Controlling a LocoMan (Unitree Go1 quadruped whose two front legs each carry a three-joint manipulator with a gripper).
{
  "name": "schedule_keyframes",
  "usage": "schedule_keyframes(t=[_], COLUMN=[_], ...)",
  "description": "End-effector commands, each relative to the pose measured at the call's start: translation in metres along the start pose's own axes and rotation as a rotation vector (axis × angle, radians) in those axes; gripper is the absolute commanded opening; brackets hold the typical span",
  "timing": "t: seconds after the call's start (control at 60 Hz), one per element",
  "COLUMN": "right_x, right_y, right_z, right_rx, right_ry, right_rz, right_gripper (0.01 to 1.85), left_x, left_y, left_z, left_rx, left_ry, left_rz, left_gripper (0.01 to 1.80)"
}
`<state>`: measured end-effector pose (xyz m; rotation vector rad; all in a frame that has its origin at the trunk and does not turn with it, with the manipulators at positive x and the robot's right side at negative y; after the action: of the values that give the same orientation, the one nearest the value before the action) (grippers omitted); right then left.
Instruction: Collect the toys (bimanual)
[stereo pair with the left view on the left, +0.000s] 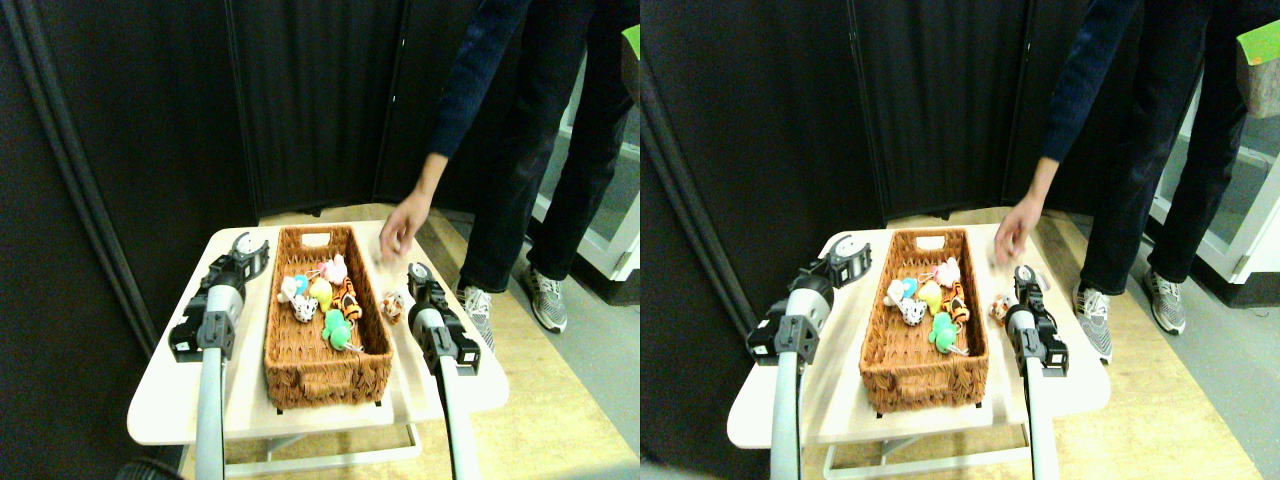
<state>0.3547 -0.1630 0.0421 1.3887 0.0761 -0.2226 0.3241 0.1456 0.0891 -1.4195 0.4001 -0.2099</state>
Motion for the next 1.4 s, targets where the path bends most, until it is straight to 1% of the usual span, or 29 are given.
schedule_keyframes(t=[0.017, 0.133, 0.15, 0.183, 0.217, 0.267, 0.317, 0.35, 0.383, 0.417, 0.517, 0.55, 0.583, 0.6, 0.633, 0.683, 0.733, 0.767, 0.8, 0.833, 1.0, 1.083, 1.133, 1.233, 1.333, 1.4], right_x=[-0.004, -0.007, -0.007, -0.008, -0.009, -0.009, -0.01, -0.009, -0.01, -0.01, -0.015, -0.017, -0.018, -0.018, -0.019, -0.018, -0.018, -0.018, -0.019, -0.019, -0.022, -0.021, -0.019, -0.015, -0.012, -0.011], right_y=[0.012, 0.014, 0.014, 0.015, 0.015, 0.016, 0.017, 0.017, 0.019, 0.019, 0.023, 0.024, 0.024, 0.024, 0.024, 0.022, 0.019, 0.019, 0.017, 0.015, 0.009, 0.005, 0.002, -0.002, -0.001, 0.0], right_z=[0.0, 0.0, 0.0, 0.0, 0.0, 0.0, -0.001, -0.001, -0.001, -0.001, -0.001, -0.001, -0.001, -0.001, -0.001, -0.001, -0.001, -0.001, -0.002, -0.003, -0.013, -0.019, -0.022, -0.027, -0.033, -0.035], right_rx=[-0.002, 0.021, 0.023, 0.023, 0.018, 0.026, 0.027, 0.042, 0.043, 0.041, 0.019, -0.007, -0.005, -0.005, -0.005, 0.001, -0.002, 0.002, 0.005, 0.0, -0.002, -0.006, -0.002, 0.032, 0.053, 0.063], right_ry=[0.015, 0.048, 0.054, 0.057, 0.062, 0.087, 0.095, 0.121, 0.121, 0.124, 0.15, 0.167, 0.176, 0.176, 0.188, 0.215, 0.229, 0.232, 0.24, 0.245, 0.261, 0.267, 0.267, 0.268, 0.258, 0.253], right_rz=[0.065, 0.069, 0.07, 0.066, 0.068, 0.083, 0.072, 0.076, 0.071, 0.071, 0.044, 0.035, 0.027, 0.027, 0.022, 0.013, 0.009, 0.007, -0.009, -0.019, -0.039, -0.039, -0.042, -0.057, -0.076, -0.083], right_gripper=[0.01, 0.01, 0.01, 0.01, 0.01, 0.01, 0.01, 0.01, 0.01, 0.01, 0.01, 0.15, 0.21, 0.21, 0.35, 0.48, 0.58, 0.6, 0.71, 0.75, 0.89, 0.9, 0.87, 0.86, 0.86, 0.85], left_x=[-0.004, -0.014, -0.015, -0.017, -0.018, -0.02, -0.02, -0.02, -0.02, -0.02, -0.02, -0.02, -0.019, -0.019, -0.019, -0.018, -0.017, -0.018, -0.018, -0.018, -0.02, -0.021, -0.022, -0.023, -0.025, -0.025], left_y=[0.003, 0.02, 0.021, 0.025, 0.028, 0.036, 0.044, 0.05, 0.054, 0.055, 0.07, 0.074, 0.077, 0.077, 0.082, 0.089, 0.095, 0.096, 0.099, 0.103, 0.107, 0.105, 0.104, 0.1, 0.098, 0.097], left_z=[0.014, 0.032, 0.033, 0.036, 0.038, 0.043, 0.046, 0.047, 0.048, 0.048, 0.053, 0.054, 0.055, 0.055, 0.057, 0.059, 0.061, 0.061, 0.061, 0.063, 0.063, 0.06, 0.059, 0.057, 0.055, 0.053], left_rx=[0.024, 0.052, 0.054, 0.055, 0.052, 0.04, 0.047, 0.04, 0.031, 0.031, 0.013, 0.001, 0.004, 0.004, -0.005, -0.016, -0.017, -0.013, -0.02, -0.025, -0.028, -0.033, -0.034, -0.007, -0.016, -0.016], left_ry=[-0.043, -0.105, -0.104, -0.129, -0.138, -0.145, -0.15, -0.158, -0.171, -0.171, -0.165, -0.185, -0.185, -0.185, -0.184, -0.202, -0.236, -0.243, -0.264, -0.274, -0.287, -0.299, -0.3, -0.294, -0.316, -0.316], left_rz=[-0.039, -0.041, -0.042, -0.035, -0.031, -0.029, -0.028, -0.021, -0.01, -0.01, -0.008, 0.001, 0.002, 0.002, 0.005, 0.008, 0.019, 0.021, 0.028, 0.033, 0.022, 0.027, 0.024, 0.01, 0.017, 0.019], left_gripper=[0.14, 0.01, 0.01, 0.01, 0.01, 0.01, 0.01, 0.01, 0.01, 0.01, 0.01, 0.02, 0.02, 0.02, 0.02, 0.01, 0.01, 0.01, 0.01, 0.01, 0.01, 0.01, 0.01, 0.01, 0.01, 0.01])
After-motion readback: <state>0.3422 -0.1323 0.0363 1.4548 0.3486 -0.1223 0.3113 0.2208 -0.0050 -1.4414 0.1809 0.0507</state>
